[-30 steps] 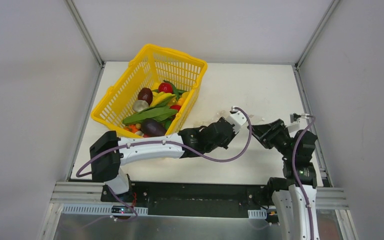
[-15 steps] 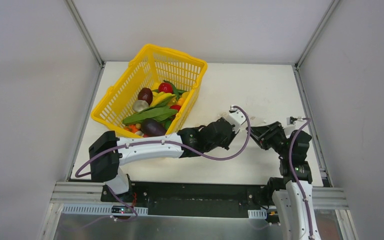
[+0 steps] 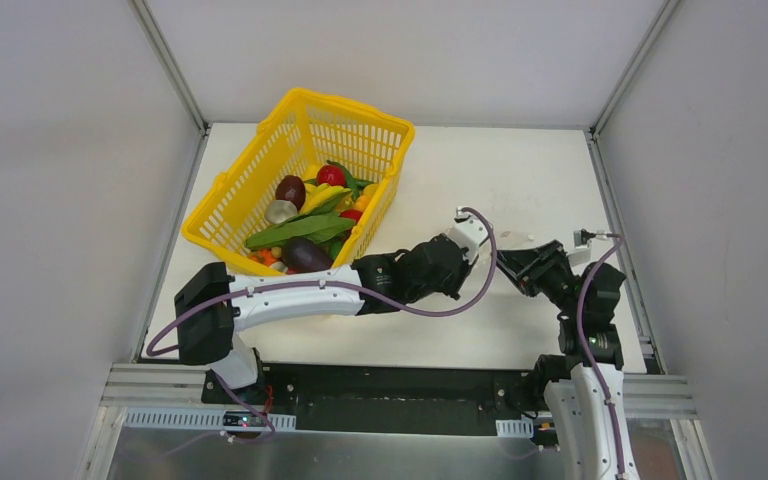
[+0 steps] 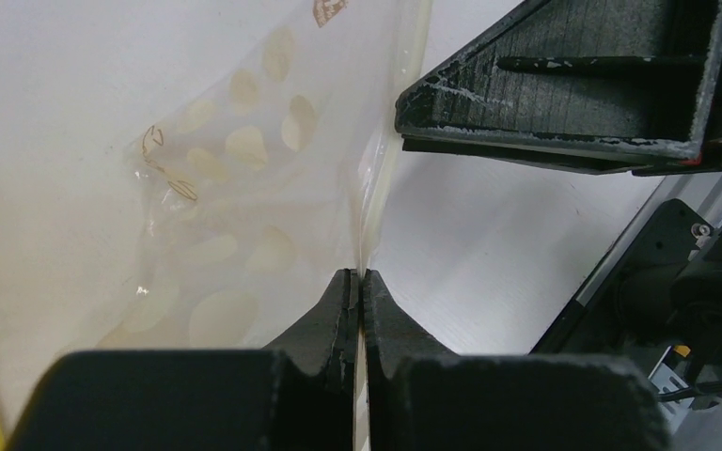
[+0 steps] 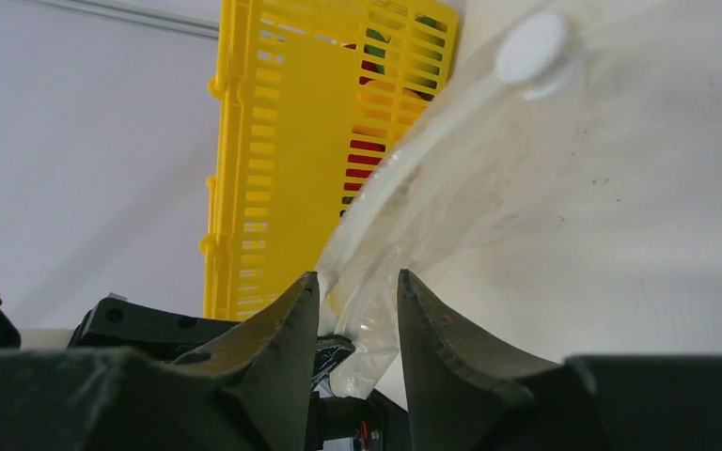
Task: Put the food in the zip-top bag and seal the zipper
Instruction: Open the zipper of the food storage bag at the center of the board.
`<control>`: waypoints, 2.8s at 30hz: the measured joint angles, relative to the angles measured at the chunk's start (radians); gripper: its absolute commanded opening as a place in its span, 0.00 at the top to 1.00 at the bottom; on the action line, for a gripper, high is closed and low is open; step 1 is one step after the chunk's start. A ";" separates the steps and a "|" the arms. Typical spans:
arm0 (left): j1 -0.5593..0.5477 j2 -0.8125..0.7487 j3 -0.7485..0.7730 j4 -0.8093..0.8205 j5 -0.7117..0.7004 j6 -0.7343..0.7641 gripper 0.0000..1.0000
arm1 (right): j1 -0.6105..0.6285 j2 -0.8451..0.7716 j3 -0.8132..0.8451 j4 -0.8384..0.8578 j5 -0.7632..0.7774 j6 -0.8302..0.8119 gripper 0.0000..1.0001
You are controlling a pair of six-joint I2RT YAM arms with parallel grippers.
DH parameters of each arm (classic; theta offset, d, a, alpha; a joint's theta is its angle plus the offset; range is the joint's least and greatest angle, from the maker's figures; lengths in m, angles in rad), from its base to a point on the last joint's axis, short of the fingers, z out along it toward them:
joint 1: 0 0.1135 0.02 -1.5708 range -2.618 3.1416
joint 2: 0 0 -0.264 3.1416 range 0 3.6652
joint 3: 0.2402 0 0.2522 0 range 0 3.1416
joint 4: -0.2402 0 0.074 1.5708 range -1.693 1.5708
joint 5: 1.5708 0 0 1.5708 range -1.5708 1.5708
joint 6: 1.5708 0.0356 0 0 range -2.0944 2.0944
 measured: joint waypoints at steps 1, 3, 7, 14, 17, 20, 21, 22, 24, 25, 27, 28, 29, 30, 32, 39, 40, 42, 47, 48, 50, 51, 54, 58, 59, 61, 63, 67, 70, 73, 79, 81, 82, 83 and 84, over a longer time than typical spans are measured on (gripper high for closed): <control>0.005 0.000 0.000 0.000 0.002 -0.006 1.00 | 0.000 0.000 0.000 0.006 -0.011 -0.003 0.61; 0.010 0.000 0.000 0.000 0.005 -0.021 1.00 | 0.000 0.000 0.000 0.011 -0.032 -0.010 0.62; 0.016 0.000 0.000 0.006 0.005 -0.040 1.00 | 0.000 0.010 0.000 0.015 -0.060 -0.030 0.64; 0.018 0.000 0.000 0.016 0.020 -0.054 1.00 | 0.000 0.063 0.000 0.021 -0.087 -0.071 0.65; 0.018 0.000 0.000 0.018 0.041 -0.054 1.00 | 0.000 0.061 -0.007 0.045 -0.086 -0.074 0.63; 0.018 0.000 0.000 0.019 0.053 -0.054 1.00 | 0.000 0.061 -0.020 0.085 -0.086 -0.059 0.63; 0.018 0.000 0.000 0.021 0.054 -0.054 1.00 | 0.000 0.061 -0.029 0.102 -0.087 -0.049 0.63; 0.018 0.000 -0.002 0.023 0.055 -0.054 1.00 | 0.000 0.061 -0.035 0.111 -0.086 -0.043 0.63; 0.018 0.000 -0.007 0.030 0.058 -0.054 1.00 | 0.000 0.061 -0.048 0.127 -0.084 -0.032 0.65; 0.018 0.000 -0.011 0.031 0.066 -0.053 1.00 | 0.000 0.062 -0.055 0.135 -0.080 -0.027 0.65; 0.018 0.000 -0.014 0.031 0.082 -0.051 1.00 | 0.000 0.067 -0.064 0.145 -0.071 -0.024 0.68; 0.018 0.000 -0.016 0.031 0.092 -0.049 1.00 | 0.000 0.072 -0.068 0.149 -0.067 -0.024 0.72; 0.018 0.000 -0.017 0.033 0.101 -0.047 1.00 | 0.000 0.077 -0.071 0.151 -0.064 -0.024 0.77; 0.018 0.000 -0.022 0.038 0.106 -0.045 1.00 | 0.000 0.085 -0.074 0.155 -0.061 -0.023 0.83; 0.018 -0.002 -0.036 0.043 0.110 -0.043 1.00 | 0.000 0.098 -0.075 0.156 -0.060 -0.024 0.92; 0.018 -0.004 -0.057 0.051 0.103 -0.028 0.59 | 0.002 0.100 -0.075 0.154 -0.066 -0.035 1.00; 0.018 -0.004 -0.056 0.048 0.101 -0.023 0.55 | 0.002 0.096 -0.072 0.144 -0.068 -0.044 1.00; 0.018 -0.004 -0.050 0.037 0.098 -0.018 0.51 | 0.002 0.091 -0.064 0.122 -0.071 -0.063 1.00; 0.018 0.004 0.017 -0.006 0.086 -0.011 0.50 | 0.002 0.085 -0.016 0.056 -0.082 -0.116 1.00; 0.018 0.009 0.037 -0.013 0.080 -0.006 0.51 | 0.002 0.083 -0.008 0.046 -0.085 -0.126 1.00; 0.018 0.019 0.076 -0.028 0.070 0.009 0.52 | 0.003 0.077 0.005 0.023 -0.093 -0.143 1.00; 0.018 0.023 0.091 -0.038 0.062 0.016 0.53 | 0.004 0.074 0.011 0.011 -0.096 -0.153 1.00; 0.018 0.034 0.114 -0.072 0.022 0.042 0.52 | 0.005 0.066 0.030 -0.032 -0.104 -0.183 1.00; 0.018 0.038 0.114 -0.113 -0.005 0.073 0.44 | 0.006 0.066 0.062 -0.086 -0.112 -0.227 1.00; 0.018 0.038 0.114 -0.120 -0.002 0.078 0.43 | 0.006 0.066 0.067 -0.093 -0.113 -0.235 1.00; 0.018 0.038 0.113 -0.116 0.018 0.082 0.41 | 0.006 0.066 0.068 -0.100 -0.113 -0.243 1.00; 0.018 0.038 0.113 -0.105 0.049 0.082 0.40 | 0.006 0.071 0.068 -0.106 -0.113 -0.245 1.00; 0.017 0.039 0.113 -0.087 0.101 0.083 0.43 | 0.006 0.085 0.068 -0.107 -0.114 -0.245 1.00; 0.017 0.057 0.127 -0.100 0.102 0.089 0.51 | 0.006 0.087 0.068 -0.106 -0.114 -0.243 1.00; 0.016 0.083 0.144 -0.112 0.090 0.098 0.58 | 0.006 0.086 0.068 -0.106 -0.117 -0.241 1.00; 0.015 0.090 0.152 -0.172 -0.018 0.131 0.65 | 0.006 0.086 0.068 -0.108 -0.137 -0.246 1.00; 0.015 0.090 0.153 -0.177 -0.065 0.142 0.70 | 0.006 0.087 0.072 -0.127 -0.140 -0.265 1.00; 0.015 0.090 0.153 -0.178 -0.084 0.146 0.73 | 0.006 0.088 0.080 -0.146 -0.140 -0.280 1.00; 0.015 0.090 0.153 -0.179 -0.104 0.151 0.76 | 0.006 0.091 0.092 -0.167 -0.141 -0.295 1.00; 0.016 0.090 0.153 -0.178 -0.121 0.157 0.81 | 0.006 0.095 0.103 -0.183 -0.145 -0.305 1.00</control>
